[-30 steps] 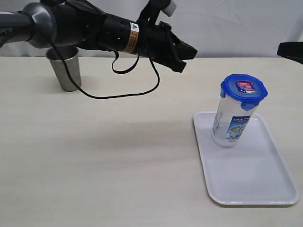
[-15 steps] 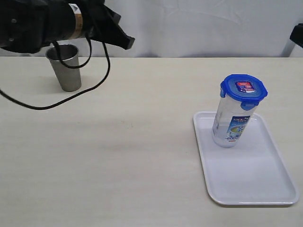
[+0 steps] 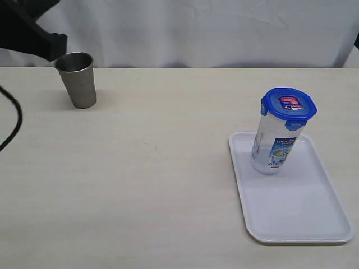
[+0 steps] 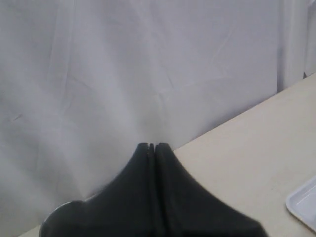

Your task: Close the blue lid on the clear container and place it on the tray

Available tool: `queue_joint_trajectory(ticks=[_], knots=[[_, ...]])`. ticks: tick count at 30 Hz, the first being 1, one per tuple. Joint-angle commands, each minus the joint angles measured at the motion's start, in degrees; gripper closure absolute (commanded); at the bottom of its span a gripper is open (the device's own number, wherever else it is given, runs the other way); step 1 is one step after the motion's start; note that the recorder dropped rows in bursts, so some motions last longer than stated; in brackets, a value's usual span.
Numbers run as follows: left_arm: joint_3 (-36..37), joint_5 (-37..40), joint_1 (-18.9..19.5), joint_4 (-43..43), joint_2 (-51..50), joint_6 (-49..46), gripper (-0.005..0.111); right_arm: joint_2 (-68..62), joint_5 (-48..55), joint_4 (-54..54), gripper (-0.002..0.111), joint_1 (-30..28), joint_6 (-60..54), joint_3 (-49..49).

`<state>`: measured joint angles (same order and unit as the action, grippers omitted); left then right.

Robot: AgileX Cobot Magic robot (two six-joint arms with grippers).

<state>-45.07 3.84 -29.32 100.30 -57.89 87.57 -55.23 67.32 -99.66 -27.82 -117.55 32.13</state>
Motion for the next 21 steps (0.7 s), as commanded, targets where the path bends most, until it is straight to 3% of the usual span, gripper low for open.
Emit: queue_joint_trajectory(ticks=[1,5,21], knots=[[4.52,-1.48,-0.07,-0.35,8.59,1.24,0.107,0.1,-0.06,-0.29,0.104,-0.16,2.23,-0.29],[5.78,-6.51,-0.07,-1.73,14.28,1.03,0.107,0.1,-0.06,-0.29,0.104,-0.16,2.22,-0.29],[5.78,-6.39,-0.07,-1.95,16.4,1.03,0.107,0.1,-0.06,-0.29,0.104,-0.16,2.22,-0.29]])
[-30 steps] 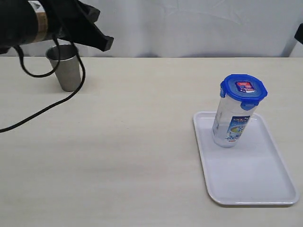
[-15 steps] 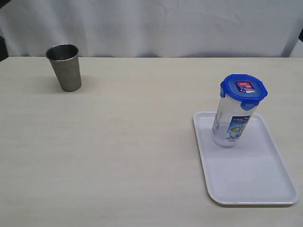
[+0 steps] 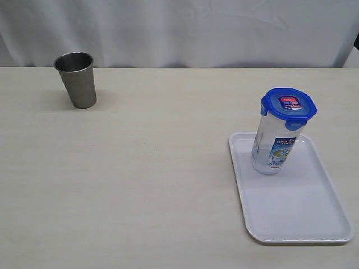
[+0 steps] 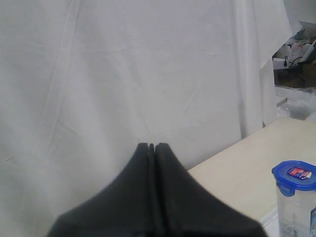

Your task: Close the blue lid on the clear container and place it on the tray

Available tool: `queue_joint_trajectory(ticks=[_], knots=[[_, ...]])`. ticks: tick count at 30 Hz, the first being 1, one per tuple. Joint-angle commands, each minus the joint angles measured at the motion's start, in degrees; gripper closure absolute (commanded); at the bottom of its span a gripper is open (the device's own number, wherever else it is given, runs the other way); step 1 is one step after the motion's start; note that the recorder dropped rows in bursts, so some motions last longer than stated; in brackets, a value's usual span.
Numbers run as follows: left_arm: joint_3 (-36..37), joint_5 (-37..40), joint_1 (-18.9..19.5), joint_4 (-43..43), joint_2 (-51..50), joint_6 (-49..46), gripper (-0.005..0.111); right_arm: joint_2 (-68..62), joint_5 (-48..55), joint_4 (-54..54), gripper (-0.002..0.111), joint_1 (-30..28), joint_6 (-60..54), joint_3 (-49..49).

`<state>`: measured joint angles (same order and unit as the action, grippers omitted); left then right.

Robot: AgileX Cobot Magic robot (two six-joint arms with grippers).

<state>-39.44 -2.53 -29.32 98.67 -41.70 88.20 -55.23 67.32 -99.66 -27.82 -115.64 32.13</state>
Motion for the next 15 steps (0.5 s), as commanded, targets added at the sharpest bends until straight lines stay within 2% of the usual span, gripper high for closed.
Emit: queue_joint_trajectory(ticks=[1,4,10,15], knots=[[0.14,-0.02,-0.07,-0.33,0.21,0.4,0.107,0.1,-0.06,-0.29,0.104,-0.16,0.3,-0.29],[0.14,-0.87,-0.07,-3.25,0.21,0.66,0.107,0.1,-0.06,-0.29,0.104,-0.16,0.3,-0.29],[0.14,-8.23,-0.07,-14.11,0.09,0.66,0.107,0.1,-0.06,-0.29,0.104,-0.16,0.3,-0.29],[0.14,-6.63,-0.07,-34.12,0.09,-5.2,0.107,0.1,-0.06,-0.29,0.104,-0.16,0.3,-0.29]])
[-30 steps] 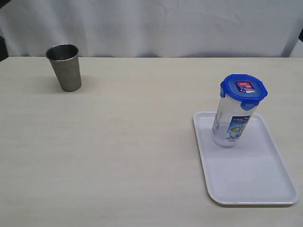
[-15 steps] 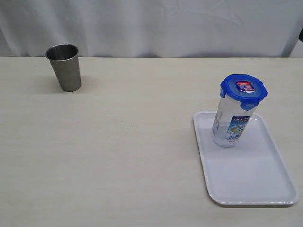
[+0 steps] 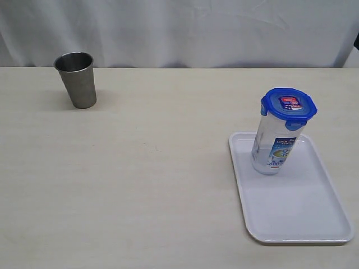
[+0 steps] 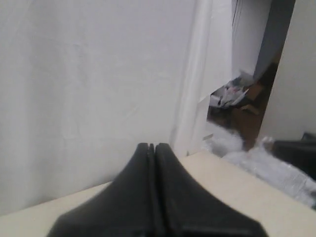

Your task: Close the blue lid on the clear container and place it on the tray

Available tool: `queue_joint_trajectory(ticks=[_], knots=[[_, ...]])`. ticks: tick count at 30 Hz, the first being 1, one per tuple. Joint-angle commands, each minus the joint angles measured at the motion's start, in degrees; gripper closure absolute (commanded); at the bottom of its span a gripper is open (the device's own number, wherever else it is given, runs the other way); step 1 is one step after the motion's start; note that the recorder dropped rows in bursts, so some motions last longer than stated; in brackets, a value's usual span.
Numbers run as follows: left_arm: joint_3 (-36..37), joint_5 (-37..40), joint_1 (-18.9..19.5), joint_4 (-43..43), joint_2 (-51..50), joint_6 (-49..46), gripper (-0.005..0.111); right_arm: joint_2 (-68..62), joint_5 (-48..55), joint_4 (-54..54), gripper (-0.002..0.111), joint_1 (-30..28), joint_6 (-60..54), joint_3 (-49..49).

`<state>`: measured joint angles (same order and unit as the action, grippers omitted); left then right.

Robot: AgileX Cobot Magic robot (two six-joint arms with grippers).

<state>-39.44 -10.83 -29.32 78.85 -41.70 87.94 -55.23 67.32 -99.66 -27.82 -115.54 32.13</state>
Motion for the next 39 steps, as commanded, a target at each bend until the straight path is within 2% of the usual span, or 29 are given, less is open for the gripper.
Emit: queue_joint_trajectory(ticks=[1,6,10,13,16,19,24,29,36,39], knots=[[0.14,2.22,-0.07,-18.36,0.09,-8.24,0.107,0.1,-0.06,-0.29,0.104,-0.16,0.21,-0.29],[0.14,5.98,-0.07,-41.34,0.09,-31.82,0.107,0.1,-0.06,-0.29,0.104,-0.16,0.21,-0.29],[2.1,7.18,-0.07,-60.69,0.81,-57.87,0.107,0.1,-0.06,-0.29,0.104,-0.16,0.21,-0.29],[4.65,6.97,-0.07,-66.62,1.65,-72.14,0.107,0.1,-0.06,-0.29,0.104,-0.16,0.21,-0.29],[8.17,4.03,-0.07,-68.06,2.86,-81.17,0.107,0.1,-0.06,-0.29,0.104,-0.16,0.21,-0.29],[10.99,0.84,-0.07,-68.06,3.77,-87.05,0.107,0.1,-0.06,-0.29,0.104,-0.16,0.36,-0.29],[13.47,0.74,-0.07,-68.69,4.49,-94.15,0.107,0.1,-0.06,-0.29,0.104,-0.16,0.36,-0.29],[15.57,-1.33,1.05,-69.06,4.49,-94.6,0.107,0.1,-0.06,-0.29,0.104,-0.16,0.36,-0.29],[22.45,-11.14,4.72,-69.06,5.53,-94.6,0.107,0.1,-0.06,-0.29,0.104,-0.16,0.36,-0.29],[24.49,-12.82,6.44,-69.06,6.63,-94.6,0.107,0.1,-0.06,-0.29,0.104,-0.16,0.36,-0.29]])
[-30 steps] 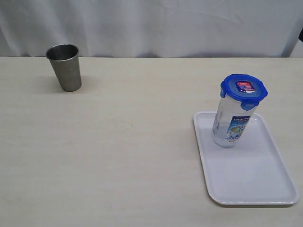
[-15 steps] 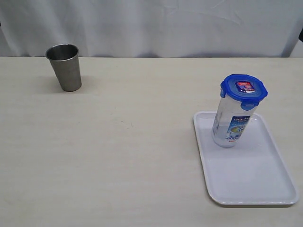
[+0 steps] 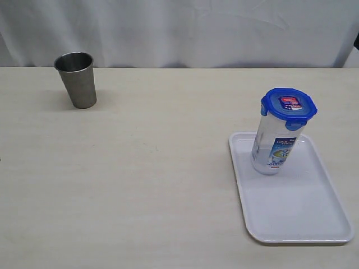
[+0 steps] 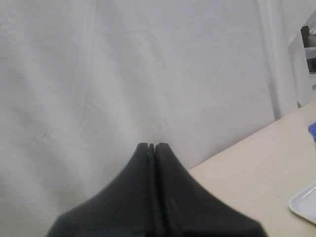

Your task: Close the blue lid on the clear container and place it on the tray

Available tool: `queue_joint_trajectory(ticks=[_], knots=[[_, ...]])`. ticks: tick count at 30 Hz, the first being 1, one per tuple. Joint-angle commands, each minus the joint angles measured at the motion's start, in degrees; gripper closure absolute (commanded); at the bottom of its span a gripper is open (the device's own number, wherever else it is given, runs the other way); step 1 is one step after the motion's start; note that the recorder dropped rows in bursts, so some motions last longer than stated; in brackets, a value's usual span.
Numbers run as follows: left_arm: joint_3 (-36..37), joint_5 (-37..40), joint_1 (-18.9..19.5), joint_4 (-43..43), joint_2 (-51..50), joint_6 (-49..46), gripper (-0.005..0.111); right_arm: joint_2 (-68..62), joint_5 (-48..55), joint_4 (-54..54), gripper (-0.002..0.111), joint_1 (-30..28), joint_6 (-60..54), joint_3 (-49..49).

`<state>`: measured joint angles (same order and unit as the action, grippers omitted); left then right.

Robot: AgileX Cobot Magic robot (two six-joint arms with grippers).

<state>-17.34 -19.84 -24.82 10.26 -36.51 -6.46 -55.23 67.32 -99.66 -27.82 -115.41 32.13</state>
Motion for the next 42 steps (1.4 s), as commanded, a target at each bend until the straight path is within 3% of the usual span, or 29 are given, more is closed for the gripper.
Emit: queue_joint_trajectory(ticks=[1,19,26,29,42], knots=[[2.92,-3.92,2.58,-0.61,1.73,-0.2,0.107,0.1,-0.06,-0.29,0.104,-0.16,0.22,-0.29],[13.75,-4.5,17.41,-1.05,16.87,6.94,0.107,0.1,-0.06,-0.29,0.104,-0.16,0.22,-0.29],[17.34,-4.5,18.26,-1.05,24.35,6.94,0.107,0.1,-0.06,-0.29,0.104,-0.16,0.22,-0.29],[17.34,2.52,18.26,-2.46,29.17,6.82,0.107,0.1,-0.06,-0.29,0.104,-0.16,0.22,-0.29],[17.34,14.34,18.26,-2.7,36.51,6.46,0.107,0.1,-0.06,-0.29,0.104,-0.16,0.22,-0.29]])
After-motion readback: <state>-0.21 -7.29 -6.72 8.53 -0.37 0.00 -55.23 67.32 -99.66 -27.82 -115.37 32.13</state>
